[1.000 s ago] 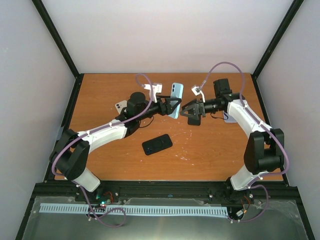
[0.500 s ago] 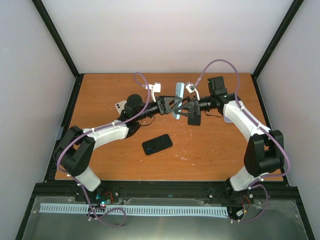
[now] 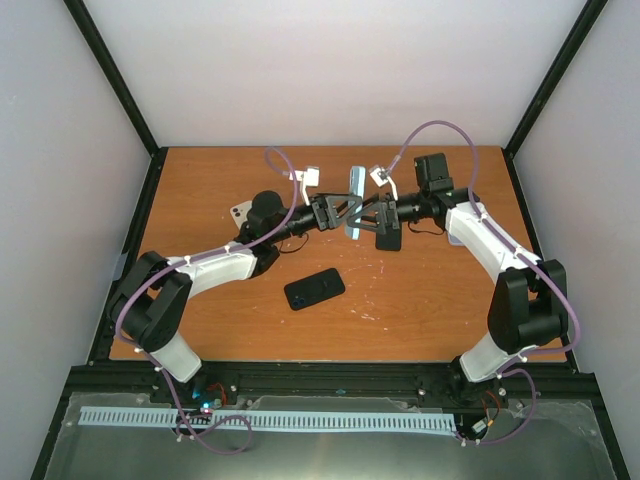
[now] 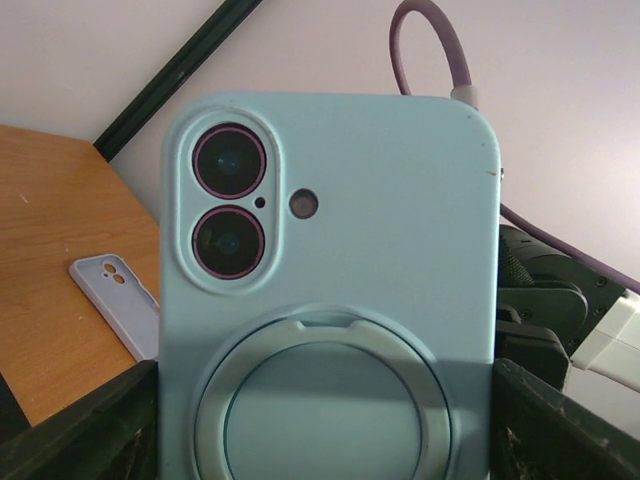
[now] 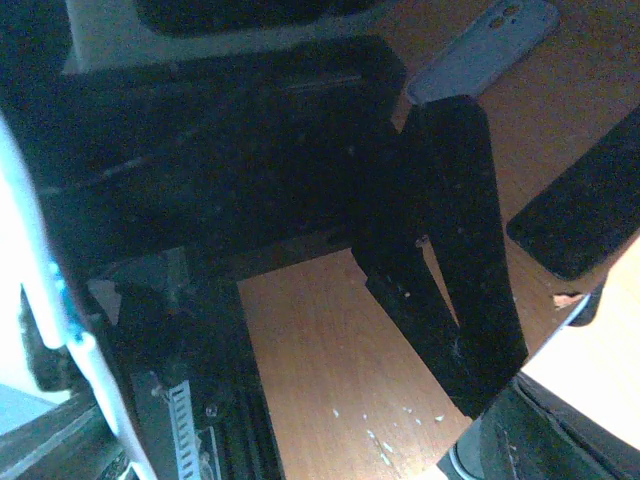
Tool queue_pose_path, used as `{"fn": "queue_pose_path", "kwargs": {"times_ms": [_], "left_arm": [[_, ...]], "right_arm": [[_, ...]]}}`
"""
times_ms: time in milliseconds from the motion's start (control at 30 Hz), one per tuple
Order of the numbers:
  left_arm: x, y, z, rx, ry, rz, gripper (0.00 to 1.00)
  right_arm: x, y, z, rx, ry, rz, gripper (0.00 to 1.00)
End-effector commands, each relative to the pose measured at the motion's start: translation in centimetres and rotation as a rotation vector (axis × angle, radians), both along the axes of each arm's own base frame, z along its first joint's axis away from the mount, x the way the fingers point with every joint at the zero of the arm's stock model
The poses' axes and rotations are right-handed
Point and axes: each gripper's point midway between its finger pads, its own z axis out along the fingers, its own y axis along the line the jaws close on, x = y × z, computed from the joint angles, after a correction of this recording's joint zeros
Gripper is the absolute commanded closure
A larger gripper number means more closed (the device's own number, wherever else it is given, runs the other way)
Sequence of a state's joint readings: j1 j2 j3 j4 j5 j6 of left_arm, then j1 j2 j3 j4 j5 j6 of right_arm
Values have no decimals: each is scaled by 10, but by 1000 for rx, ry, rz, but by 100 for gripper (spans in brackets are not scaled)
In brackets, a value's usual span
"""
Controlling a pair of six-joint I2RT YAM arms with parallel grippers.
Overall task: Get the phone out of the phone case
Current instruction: Pick up the phone at the center of the board.
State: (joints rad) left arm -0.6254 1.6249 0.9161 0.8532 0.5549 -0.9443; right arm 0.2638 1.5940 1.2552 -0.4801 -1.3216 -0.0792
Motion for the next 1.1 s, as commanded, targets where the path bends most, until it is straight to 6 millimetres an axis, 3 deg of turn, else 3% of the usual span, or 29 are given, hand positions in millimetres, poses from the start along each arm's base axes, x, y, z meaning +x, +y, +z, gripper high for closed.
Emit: {"fn": "queue_pose_path", "kwargs": {"times_ms": [0, 267, 367, 700, 900, 967, 1067], "left_arm": [[12, 13, 16, -6, -20, 66, 20], [38, 27, -7, 239, 42, 239, 18], [43, 28, -16, 292, 77, 257, 18], [37, 11, -36, 252, 108, 149, 27], [41, 8, -39, 257, 117, 148, 26], [43, 8, -39, 260, 118, 151, 28], [45, 9, -42, 259, 127, 164, 32]], "right_arm": [[8, -1, -12, -67, -29, -50, 49], [47, -21, -60, -372, -68, -271, 53], [55, -27, -69, -431, -71, -307, 54], [57, -23, -79, -429, -31, -294, 61], [46, -14, -69, -401, -70, -245, 64], [37, -8, -61, -371, -92, -207, 61], [26, -1, -52, -339, -106, -168, 48]]}}
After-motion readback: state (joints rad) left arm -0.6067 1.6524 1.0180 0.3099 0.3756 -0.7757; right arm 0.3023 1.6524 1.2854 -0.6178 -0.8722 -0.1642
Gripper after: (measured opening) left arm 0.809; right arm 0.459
